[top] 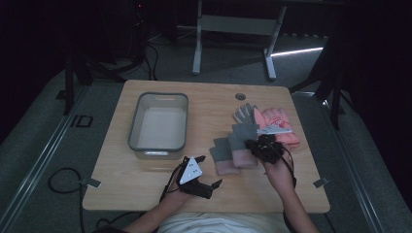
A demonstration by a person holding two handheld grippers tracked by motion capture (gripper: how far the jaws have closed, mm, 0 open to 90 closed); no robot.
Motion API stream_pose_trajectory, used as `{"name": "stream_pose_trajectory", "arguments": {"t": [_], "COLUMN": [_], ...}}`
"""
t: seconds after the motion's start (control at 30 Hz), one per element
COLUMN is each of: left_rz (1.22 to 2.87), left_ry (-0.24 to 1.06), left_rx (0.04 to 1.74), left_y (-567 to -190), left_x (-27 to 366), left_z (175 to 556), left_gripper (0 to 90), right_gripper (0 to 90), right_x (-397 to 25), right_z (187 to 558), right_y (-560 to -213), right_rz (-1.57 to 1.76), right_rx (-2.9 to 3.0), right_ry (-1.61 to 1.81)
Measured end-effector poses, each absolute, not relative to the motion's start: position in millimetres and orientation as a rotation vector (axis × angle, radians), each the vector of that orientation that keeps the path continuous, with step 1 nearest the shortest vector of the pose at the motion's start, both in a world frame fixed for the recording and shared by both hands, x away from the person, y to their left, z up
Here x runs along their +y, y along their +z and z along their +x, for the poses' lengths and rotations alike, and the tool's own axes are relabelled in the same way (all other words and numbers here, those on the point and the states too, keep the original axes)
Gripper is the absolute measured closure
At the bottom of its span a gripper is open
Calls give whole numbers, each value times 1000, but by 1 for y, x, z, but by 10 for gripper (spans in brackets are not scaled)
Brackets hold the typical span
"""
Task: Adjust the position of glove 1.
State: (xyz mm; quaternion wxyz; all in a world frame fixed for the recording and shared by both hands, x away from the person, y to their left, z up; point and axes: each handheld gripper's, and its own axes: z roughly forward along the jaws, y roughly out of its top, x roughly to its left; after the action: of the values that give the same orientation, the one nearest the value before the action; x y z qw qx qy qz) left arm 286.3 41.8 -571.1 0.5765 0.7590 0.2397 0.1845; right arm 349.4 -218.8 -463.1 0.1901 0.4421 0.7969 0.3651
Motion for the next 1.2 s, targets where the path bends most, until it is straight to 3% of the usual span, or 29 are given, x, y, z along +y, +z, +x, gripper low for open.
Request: {"name": "stream_pose_trajectory", "arguments": {"t": [0.43, 0.83, 1.2], "left_rz": [1779, 1780, 1779], "left_ry": [428, 426, 422], "left_rx": [559, 548, 546], "left_y": [-571, -571, -571], "left_x": [42, 42, 43], "left_z": [287, 286, 287], "left_gripper": [0, 0, 0], "right_gripper": [846, 843, 834], "right_x": [-177, -173, -173], "right_z": [357, 365, 367], "right_y": [-491, -525, -532], "right_rz": [1217, 1268, 1283], "right_rx": [2328, 2389, 2385], "right_ry": [997, 917, 927]}}
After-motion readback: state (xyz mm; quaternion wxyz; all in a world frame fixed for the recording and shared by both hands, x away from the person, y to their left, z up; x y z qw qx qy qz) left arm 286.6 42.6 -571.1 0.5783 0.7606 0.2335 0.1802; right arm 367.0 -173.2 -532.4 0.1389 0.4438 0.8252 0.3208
